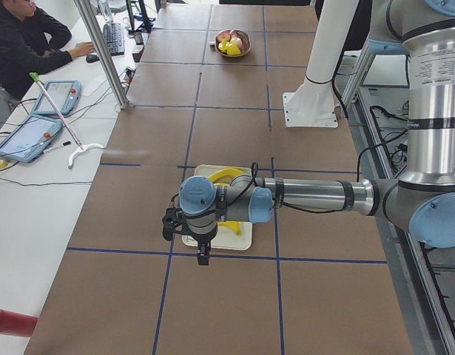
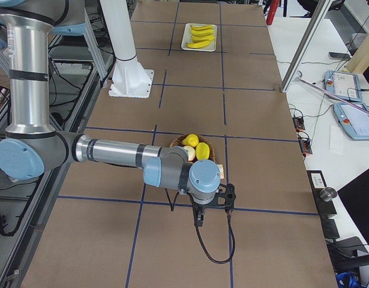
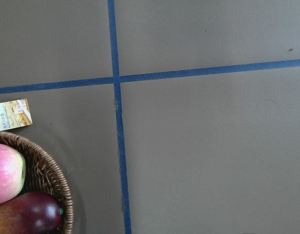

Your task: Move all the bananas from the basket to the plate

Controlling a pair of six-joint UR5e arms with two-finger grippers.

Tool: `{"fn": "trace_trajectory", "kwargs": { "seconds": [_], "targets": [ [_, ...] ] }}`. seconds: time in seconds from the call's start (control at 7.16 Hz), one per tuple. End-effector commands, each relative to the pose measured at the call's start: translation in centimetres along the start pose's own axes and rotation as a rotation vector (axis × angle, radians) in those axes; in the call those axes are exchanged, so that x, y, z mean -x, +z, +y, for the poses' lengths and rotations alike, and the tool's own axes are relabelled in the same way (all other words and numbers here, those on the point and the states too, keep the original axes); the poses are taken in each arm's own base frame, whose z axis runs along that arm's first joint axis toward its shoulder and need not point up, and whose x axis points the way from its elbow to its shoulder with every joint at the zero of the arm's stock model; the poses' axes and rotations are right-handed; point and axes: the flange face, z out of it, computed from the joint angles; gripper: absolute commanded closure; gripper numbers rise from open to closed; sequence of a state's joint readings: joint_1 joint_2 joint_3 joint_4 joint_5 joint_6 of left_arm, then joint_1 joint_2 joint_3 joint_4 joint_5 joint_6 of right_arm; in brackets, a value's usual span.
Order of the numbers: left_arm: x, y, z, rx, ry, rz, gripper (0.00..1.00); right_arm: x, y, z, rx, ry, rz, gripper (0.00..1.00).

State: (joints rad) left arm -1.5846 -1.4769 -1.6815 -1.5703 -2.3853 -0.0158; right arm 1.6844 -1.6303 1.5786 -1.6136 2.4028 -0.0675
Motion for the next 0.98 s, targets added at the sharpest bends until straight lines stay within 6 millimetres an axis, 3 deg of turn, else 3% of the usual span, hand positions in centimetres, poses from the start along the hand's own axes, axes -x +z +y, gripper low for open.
{"fn": "trace_trajectory", "kwargs": {
  "seconds": [0.0,0.84],
  "targets": [
    [-0.01,0.0,-0.02,0.0,-0.001,0.0,0.0,-0.02,0.06,0.08,0.0,0.0,-0.004,0.0],
    [0.01,0.0,-0.02,0.0,-0.001,-0.001,0.0,-0.04,0.04,0.02,-0.006,-0.006,0.001,0.0]
  ]
}}
